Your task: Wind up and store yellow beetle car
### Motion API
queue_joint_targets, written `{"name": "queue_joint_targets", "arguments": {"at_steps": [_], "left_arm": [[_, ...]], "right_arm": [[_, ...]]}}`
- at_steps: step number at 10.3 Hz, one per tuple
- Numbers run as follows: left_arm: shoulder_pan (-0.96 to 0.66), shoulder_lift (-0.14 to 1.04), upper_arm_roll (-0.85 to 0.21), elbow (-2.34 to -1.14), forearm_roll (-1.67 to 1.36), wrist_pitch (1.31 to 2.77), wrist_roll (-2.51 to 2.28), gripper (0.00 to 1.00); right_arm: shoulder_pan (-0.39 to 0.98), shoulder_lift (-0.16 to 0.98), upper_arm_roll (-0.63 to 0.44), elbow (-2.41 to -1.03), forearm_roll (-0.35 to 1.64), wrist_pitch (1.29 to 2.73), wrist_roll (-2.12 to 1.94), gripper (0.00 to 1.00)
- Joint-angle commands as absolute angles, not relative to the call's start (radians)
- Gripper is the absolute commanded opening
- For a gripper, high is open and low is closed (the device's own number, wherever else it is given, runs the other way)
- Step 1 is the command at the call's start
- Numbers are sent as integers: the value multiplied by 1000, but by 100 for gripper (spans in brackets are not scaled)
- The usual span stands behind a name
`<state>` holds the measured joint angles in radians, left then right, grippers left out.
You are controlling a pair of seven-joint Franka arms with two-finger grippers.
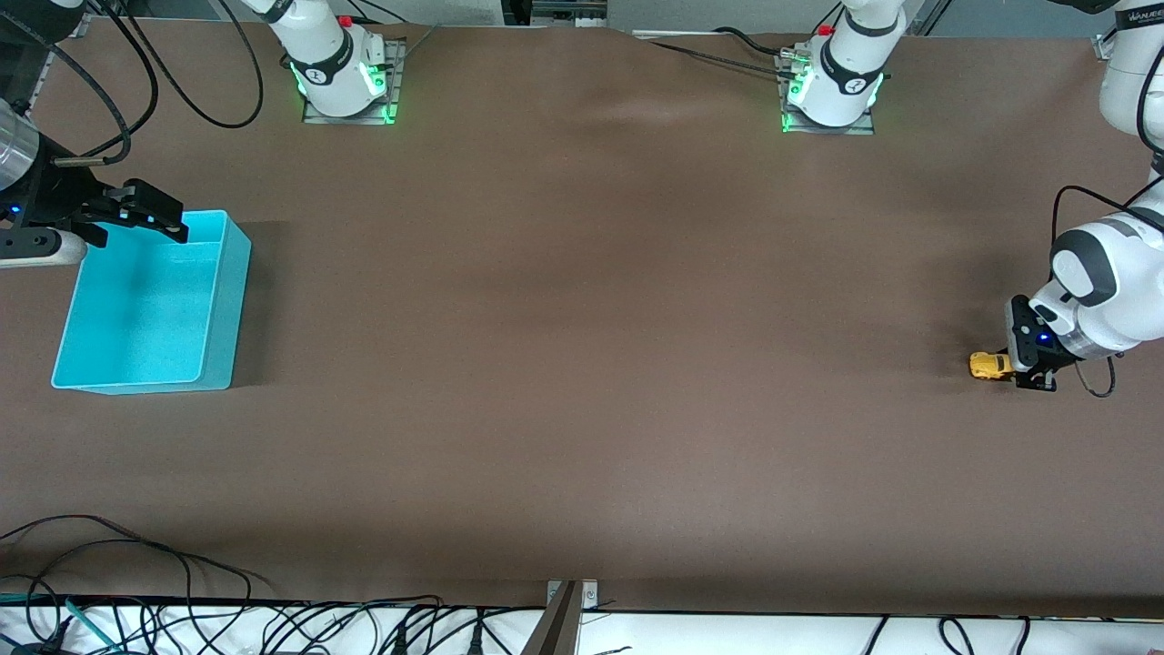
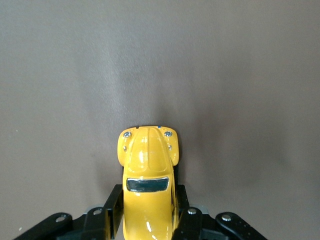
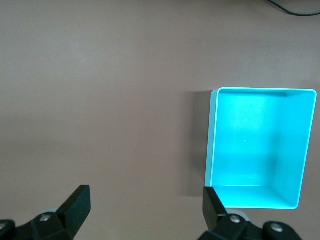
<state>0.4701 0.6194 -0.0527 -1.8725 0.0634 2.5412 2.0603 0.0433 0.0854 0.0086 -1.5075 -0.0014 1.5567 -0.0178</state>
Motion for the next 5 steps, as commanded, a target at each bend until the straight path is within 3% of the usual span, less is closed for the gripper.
{"name": "queue_joint_targets", "arguments": {"at_steps": [1, 5], "left_arm": [[495, 684, -40, -1852, 58, 2545, 2123, 5], [505, 686, -40, -1841, 48, 2545, 2103, 5]], "right_arm": [[41, 92, 11, -1489, -15, 1548, -29, 100], [41, 92, 11, -1489, -15, 1548, -29, 100]]}}
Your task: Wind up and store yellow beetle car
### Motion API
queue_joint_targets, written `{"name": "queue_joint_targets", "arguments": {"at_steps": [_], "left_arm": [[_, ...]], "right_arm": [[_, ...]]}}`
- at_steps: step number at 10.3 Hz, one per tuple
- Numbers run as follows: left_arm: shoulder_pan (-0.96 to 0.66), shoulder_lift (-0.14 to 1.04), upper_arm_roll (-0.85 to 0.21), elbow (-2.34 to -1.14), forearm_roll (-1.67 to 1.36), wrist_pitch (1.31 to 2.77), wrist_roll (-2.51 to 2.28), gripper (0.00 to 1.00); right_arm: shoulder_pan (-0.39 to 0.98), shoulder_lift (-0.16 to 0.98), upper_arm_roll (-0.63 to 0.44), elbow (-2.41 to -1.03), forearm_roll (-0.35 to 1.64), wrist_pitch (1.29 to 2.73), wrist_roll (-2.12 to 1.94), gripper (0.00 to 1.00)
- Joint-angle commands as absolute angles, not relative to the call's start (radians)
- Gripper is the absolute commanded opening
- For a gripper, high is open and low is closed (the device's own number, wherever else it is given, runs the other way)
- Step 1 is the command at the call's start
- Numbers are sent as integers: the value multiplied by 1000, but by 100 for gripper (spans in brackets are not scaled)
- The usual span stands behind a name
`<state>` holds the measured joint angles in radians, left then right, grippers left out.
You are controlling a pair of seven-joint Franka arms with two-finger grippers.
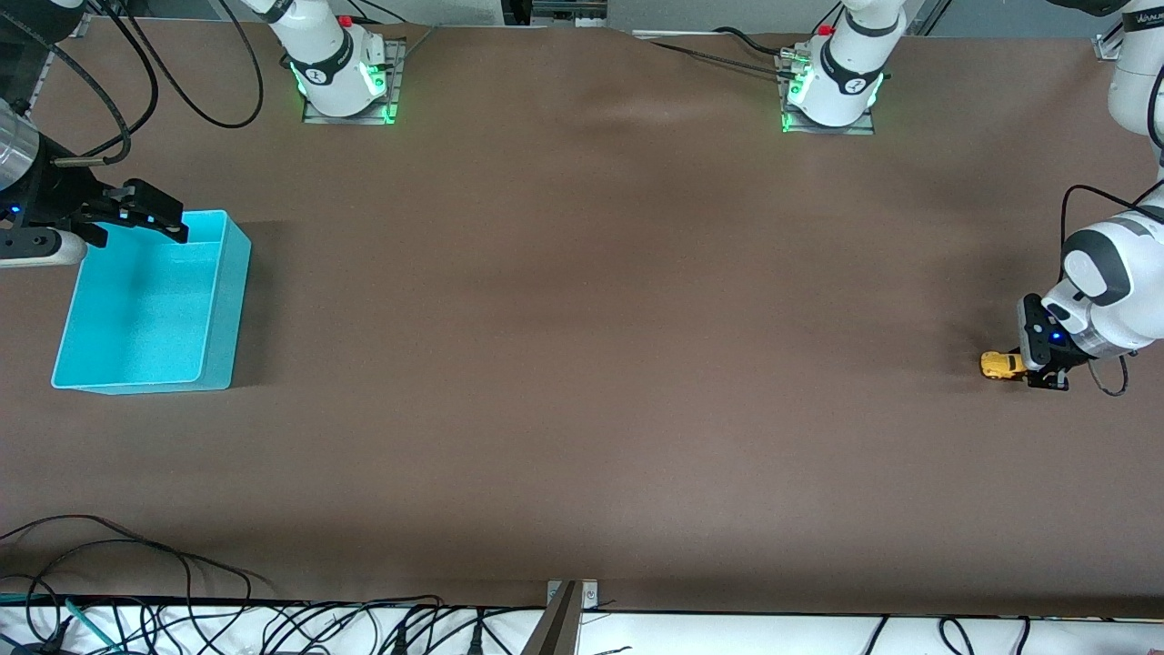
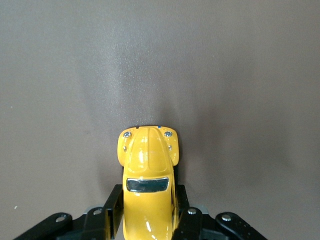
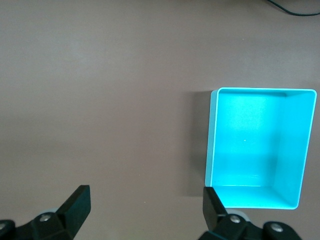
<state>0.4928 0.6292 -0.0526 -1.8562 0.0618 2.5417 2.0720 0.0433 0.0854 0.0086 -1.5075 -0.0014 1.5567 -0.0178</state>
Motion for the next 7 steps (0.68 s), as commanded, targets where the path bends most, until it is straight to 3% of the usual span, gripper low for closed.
{"name": "queue_joint_targets", "arguments": {"at_steps": [1, 7], "left_arm": [[505, 686, -40, -1839, 48, 2545, 2095, 5], [502, 684, -40, -1835, 60, 2543, 2103, 5]], "right_arm": [[41, 92, 11, -1489, -15, 1548, -29, 100], [41, 92, 11, -1489, -14, 1548, -31, 100]]}}
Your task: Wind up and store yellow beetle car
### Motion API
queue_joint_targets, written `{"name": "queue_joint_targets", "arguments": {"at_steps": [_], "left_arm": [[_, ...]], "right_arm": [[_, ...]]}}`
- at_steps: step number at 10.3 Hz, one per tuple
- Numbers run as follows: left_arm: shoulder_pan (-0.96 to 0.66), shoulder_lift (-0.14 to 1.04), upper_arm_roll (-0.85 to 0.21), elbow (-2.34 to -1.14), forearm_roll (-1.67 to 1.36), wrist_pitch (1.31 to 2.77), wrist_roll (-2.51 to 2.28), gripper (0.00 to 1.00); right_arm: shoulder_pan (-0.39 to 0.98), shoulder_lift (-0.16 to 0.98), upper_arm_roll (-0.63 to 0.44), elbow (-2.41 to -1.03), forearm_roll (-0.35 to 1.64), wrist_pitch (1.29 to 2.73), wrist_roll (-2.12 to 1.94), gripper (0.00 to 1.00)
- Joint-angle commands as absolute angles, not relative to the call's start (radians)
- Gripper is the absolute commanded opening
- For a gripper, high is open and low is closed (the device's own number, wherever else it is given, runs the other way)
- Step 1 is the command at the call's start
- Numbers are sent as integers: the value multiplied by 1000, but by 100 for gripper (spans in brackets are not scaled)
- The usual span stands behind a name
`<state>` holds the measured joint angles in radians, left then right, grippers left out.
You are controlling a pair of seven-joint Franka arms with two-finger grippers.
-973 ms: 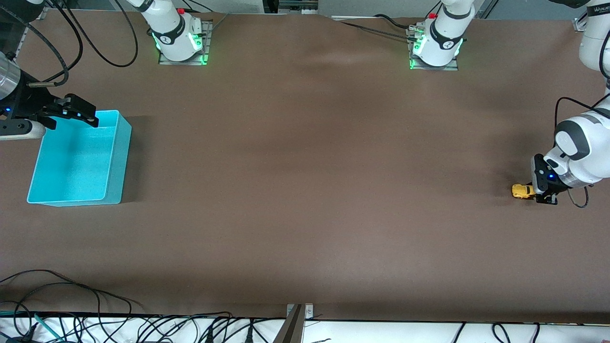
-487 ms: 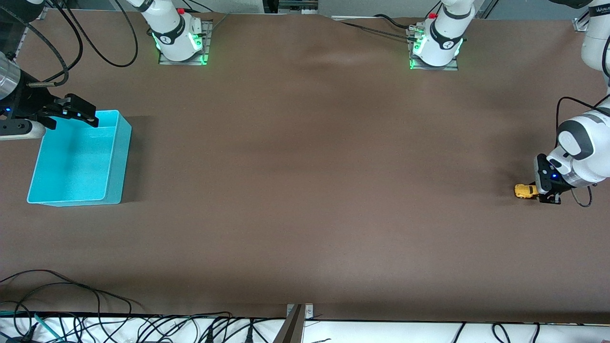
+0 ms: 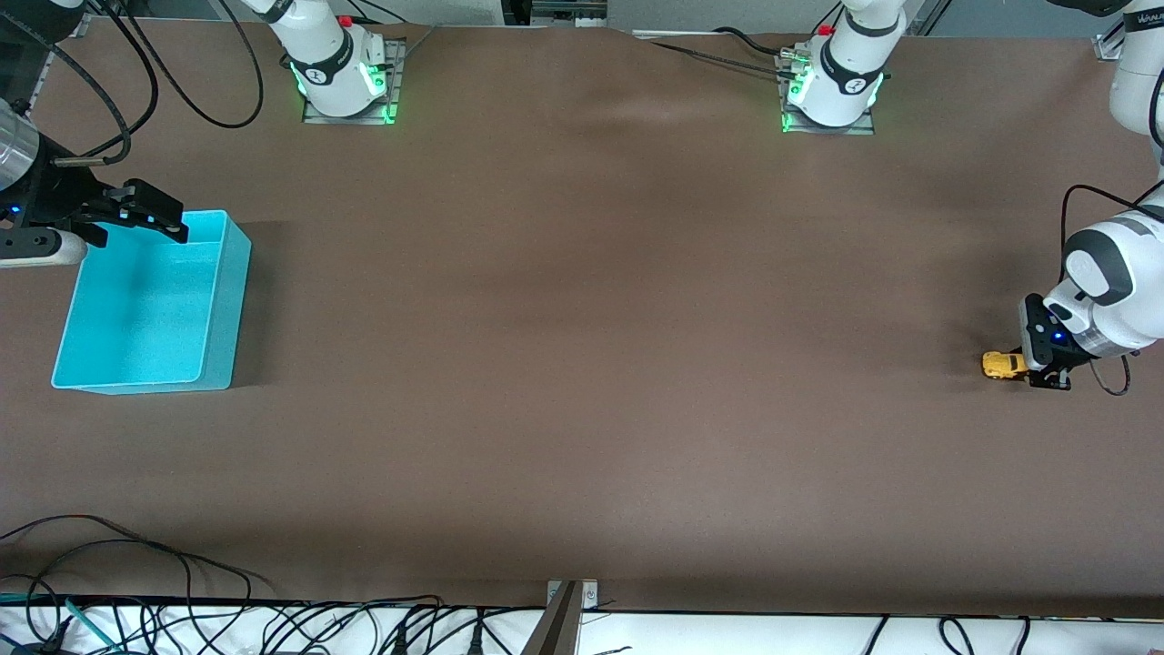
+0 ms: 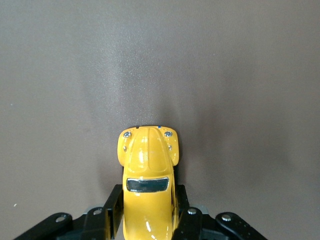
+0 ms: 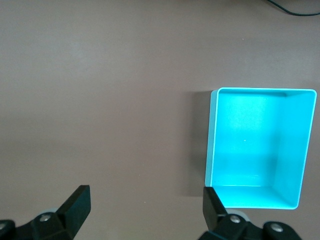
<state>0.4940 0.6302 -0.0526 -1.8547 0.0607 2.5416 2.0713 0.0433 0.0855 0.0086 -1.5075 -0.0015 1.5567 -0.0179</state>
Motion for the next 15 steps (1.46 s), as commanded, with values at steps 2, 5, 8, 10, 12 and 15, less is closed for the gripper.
{"name": "queue_joint_targets", "arguments": {"at_steps": [2, 5, 8, 10, 12, 15], "left_arm": [[500, 681, -41, -1829, 60, 2522, 2103, 7], [499, 681, -41, -1825, 60, 2514, 2103, 31], [489, 672, -48, -1766, 60, 2429, 2095, 100], [466, 654, -48, -1689, 60, 2251, 2091, 100], [433, 603, -45, -1640, 61, 2082, 2038, 100], [384, 601, -46, -1559, 91, 2039, 1938, 100]], "right_arm": [[41, 92, 11, -1489, -15, 1548, -31, 100], [41, 92, 11, -1489, -17, 1548, -29, 100], [41, 92, 11, -1489, -15, 1548, -29, 100], [41, 92, 11, -1489, -17, 1548, -29, 100], [41, 92, 11, -1489, -17, 1546, -29, 100], [41, 92, 11, -1489, -15, 1548, -29, 100]]}}
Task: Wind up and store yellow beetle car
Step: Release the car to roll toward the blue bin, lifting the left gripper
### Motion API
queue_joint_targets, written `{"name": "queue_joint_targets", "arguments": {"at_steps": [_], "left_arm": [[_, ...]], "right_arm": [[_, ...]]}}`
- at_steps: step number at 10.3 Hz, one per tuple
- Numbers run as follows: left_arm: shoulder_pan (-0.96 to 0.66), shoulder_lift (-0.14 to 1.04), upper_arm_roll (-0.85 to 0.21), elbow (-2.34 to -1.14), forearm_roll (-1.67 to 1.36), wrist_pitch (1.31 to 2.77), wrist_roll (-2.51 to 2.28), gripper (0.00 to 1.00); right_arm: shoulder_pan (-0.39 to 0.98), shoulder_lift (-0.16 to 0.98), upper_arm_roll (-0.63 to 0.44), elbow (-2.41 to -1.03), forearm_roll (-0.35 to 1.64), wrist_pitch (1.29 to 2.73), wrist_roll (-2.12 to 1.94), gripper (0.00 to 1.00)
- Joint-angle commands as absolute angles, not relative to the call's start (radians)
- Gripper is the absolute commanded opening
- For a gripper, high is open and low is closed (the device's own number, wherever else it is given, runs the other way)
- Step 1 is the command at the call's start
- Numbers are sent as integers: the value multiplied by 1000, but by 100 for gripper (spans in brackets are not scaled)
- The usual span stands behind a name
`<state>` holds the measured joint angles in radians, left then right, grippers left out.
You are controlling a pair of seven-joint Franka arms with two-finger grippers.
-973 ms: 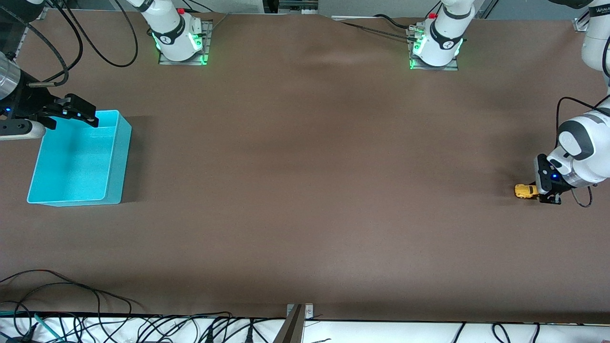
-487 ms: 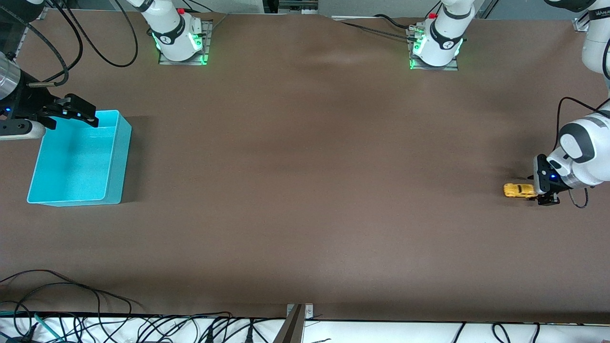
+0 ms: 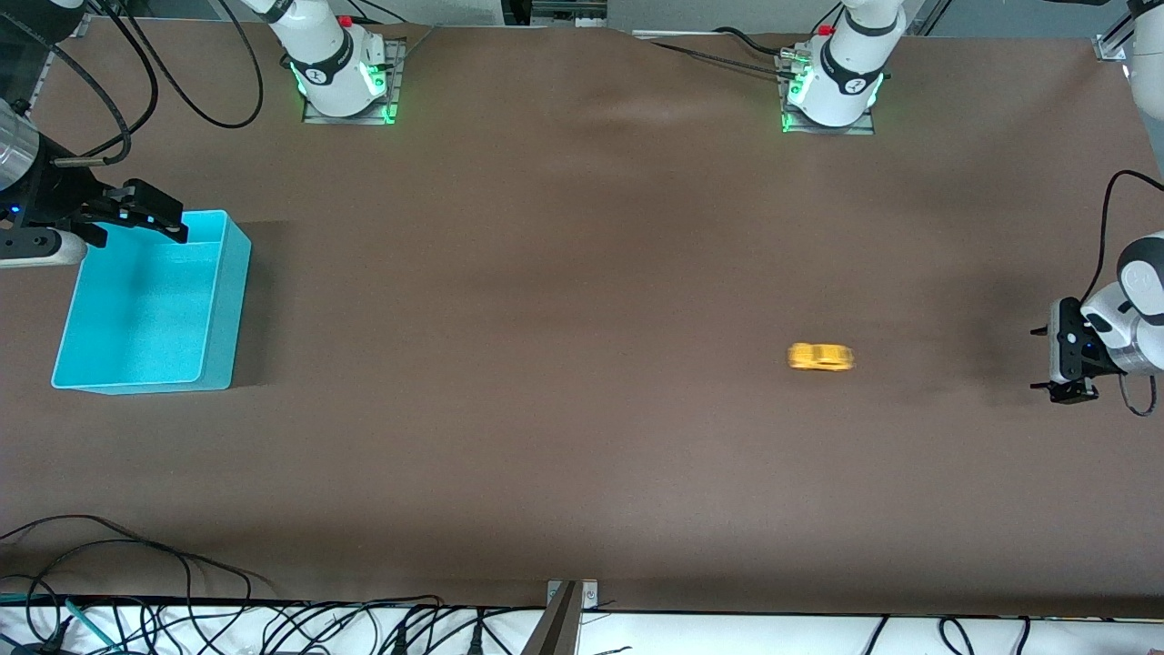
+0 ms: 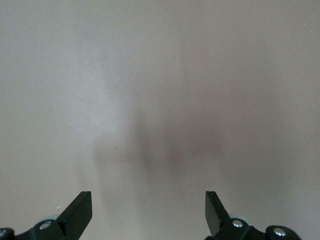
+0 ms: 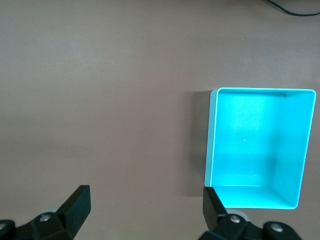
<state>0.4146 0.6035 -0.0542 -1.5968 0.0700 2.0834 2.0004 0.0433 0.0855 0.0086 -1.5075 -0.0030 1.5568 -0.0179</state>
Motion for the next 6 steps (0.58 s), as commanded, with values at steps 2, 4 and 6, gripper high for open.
{"name": "queue_joint_targets", "arguments": {"at_steps": [2, 4, 6], "left_arm": [[348, 580, -54, -1484, 91, 1924, 1806, 100], [325, 563, -55, -1421, 81, 1832, 1718, 100], [299, 520, -58, -1416, 80, 1744, 1610, 100]], "right_arm": [[40, 92, 11, -1489, -15, 1548, -29, 100], [41, 91, 11, -1489, -6, 1542, -20, 100], [40, 89, 8, -1489, -9, 1540, -21, 100]]}}
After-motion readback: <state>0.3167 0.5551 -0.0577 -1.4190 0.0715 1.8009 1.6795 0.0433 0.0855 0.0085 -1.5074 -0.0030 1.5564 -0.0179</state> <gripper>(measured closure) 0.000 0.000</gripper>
